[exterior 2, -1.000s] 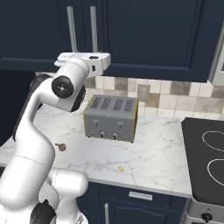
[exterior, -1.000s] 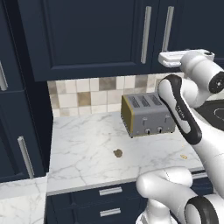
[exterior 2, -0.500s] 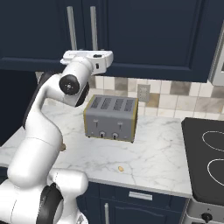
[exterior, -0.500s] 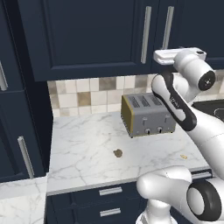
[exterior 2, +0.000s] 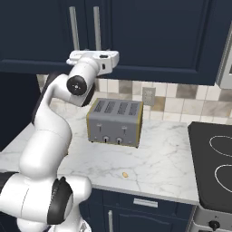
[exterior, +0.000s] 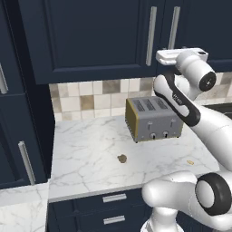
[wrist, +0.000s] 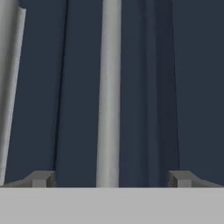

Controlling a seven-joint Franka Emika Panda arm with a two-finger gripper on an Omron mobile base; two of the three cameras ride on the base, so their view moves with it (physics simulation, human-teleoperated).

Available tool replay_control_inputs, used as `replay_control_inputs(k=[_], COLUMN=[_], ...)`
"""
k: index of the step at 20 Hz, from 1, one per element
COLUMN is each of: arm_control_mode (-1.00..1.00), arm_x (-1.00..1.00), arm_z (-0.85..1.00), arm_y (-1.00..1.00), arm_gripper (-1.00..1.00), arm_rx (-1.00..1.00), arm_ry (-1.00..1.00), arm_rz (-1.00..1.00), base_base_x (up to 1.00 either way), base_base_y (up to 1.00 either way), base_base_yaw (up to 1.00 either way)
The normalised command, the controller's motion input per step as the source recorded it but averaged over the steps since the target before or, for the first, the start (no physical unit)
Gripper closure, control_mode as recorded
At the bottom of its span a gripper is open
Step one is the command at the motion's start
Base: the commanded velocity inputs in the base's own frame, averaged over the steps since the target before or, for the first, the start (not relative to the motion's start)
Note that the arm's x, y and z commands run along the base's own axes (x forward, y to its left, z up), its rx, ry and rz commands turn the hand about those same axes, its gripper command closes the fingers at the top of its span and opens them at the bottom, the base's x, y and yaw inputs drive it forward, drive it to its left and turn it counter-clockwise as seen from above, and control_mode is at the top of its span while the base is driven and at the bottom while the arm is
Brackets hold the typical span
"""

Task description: Pick the pan from the cabinet and place it on the stove. Then turn on the stove burner for the pan.

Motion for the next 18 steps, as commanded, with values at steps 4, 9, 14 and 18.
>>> replay_control_inputs(k=[4,9,14,18], arm_control_mode=[-1.0,-1.0,-1.0,-1.0], arm_x=[0.31,0.3,0.35,0.24], arm_z=[0.0,0.0,0.0,0.0], arm_y=[0.0,0.0,0.05,0.06], arm_gripper=[-1.0,-1.0,1.0,1.0], arm_rx=[0.0,0.0,0.0,0.0], arm_ry=[0.0,0.0,0.0,0.0], arm_rz=[0.0,0.0,0.0,0.0], base_base_x=[0.0,0.0,0.0,0.0], base_base_y=[0.0,0.0,0.0,0.0], base_base_yaw=[0.0,0.0,0.0,0.0])
